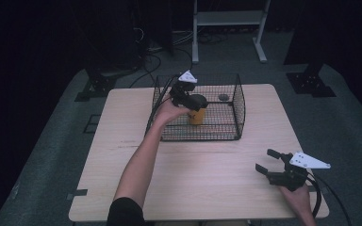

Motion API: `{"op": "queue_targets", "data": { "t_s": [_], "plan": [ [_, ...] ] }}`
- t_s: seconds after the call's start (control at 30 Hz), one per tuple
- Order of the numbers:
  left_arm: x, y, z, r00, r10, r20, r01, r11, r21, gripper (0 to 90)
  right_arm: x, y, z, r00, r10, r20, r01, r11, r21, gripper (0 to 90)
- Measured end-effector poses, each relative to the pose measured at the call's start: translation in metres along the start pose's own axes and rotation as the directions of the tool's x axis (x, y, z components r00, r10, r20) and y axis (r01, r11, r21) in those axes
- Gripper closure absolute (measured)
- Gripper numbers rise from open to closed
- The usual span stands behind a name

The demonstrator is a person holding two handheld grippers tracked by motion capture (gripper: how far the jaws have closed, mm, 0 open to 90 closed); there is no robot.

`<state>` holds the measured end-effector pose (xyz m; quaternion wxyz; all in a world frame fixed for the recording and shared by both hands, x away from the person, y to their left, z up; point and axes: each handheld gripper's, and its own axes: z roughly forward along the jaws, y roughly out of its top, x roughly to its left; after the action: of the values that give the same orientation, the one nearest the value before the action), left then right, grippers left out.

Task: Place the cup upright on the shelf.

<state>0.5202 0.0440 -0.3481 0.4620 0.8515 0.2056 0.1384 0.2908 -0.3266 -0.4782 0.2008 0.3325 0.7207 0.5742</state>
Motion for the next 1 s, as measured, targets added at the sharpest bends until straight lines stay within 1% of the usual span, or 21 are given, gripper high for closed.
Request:
{"op": "queue_targets", "data": {
  "t_s": [0.37,0.7,0.8,0.9,1.0],
  "plan": [
    [-0.004,0.001,-0.010,1.0000,-0.001,-0.005,0.001,0.9992,-0.041,2.8,0.000,0.000,0.000,1.0000,0.004,0.000,-0.004,1.000,-0.002,16.8],
    [-0.008,-0.003,-0.019,1.0000,-0.003,0.007,0.004,0.9980,-0.063,2.7,0.000,0.000,0.000,1.0000,0.004,0.002,-0.004,1.000,-0.001,16.8],
    [-0.010,-0.004,-0.022,1.0000,0.007,0.006,-0.007,0.9975,-0.071,2.7,-0.001,0.000,0.000,1.0000,0.005,0.001,-0.005,1.000,0.000,16.7],
    [-0.013,-0.007,-0.024,0.9999,0.002,0.015,-0.001,0.9966,-0.082,2.7,-0.001,0.000,0.000,1.0000,0.006,0.001,-0.006,1.000,0.000,16.8],
    [-0.017,-0.008,-0.026,0.9997,0.015,0.018,-0.014,0.9959,-0.089,2.7,0.000,0.000,0.000,1.0000,0.004,0.001,-0.004,1.000,0.001,16.7]
  ]
}}
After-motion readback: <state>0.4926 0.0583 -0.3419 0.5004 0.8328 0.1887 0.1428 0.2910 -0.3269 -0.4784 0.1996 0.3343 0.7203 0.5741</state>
